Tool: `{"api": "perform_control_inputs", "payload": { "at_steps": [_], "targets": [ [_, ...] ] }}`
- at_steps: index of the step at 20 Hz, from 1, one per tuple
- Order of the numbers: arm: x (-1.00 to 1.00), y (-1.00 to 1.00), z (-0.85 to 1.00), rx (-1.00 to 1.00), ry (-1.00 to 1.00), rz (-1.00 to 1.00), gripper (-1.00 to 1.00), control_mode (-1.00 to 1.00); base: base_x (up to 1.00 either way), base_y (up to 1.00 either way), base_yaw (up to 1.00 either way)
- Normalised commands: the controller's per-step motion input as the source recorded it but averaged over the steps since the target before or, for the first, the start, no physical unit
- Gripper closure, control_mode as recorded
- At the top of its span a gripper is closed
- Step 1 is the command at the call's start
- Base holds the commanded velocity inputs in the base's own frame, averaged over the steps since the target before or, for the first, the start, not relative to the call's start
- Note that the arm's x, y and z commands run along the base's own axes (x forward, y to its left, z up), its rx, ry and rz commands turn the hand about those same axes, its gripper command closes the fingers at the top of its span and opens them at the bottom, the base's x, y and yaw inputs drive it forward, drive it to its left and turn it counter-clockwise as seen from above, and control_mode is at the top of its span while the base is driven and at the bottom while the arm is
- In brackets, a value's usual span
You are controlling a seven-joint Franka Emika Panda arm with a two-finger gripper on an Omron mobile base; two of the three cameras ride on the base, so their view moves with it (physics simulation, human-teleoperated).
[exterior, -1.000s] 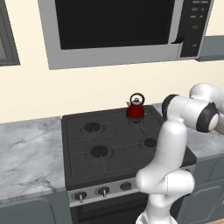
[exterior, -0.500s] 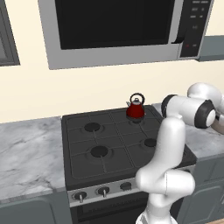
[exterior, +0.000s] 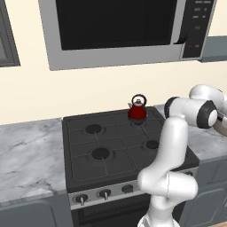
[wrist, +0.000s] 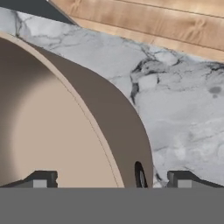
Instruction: Pick the kettle from the cabinet and place it on a stove burner. Then pick the pot from the counter and place it on another stove burner. Finally, turn both burners on.
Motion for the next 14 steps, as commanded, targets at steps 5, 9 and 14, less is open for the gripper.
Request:
{"api": "perform_control_inputs", "payload": {
  "at_steps": [5,9,14],
  "targets": [
    [0.28,-0.02,-0.04,0.05,0.02,-0.01,1.00,-1.00,0.00,0.00,0.00],
    [0.22,-0.05,-0.09,0.06,-0.01,-0.01,1.00,-1.00,0.00,0.00,0.00],
    [0.00,0.00,-0.13,0.03,-0.06,0.00,1.00,-1.00,0.00,0.00,0.00]
  ]
}}
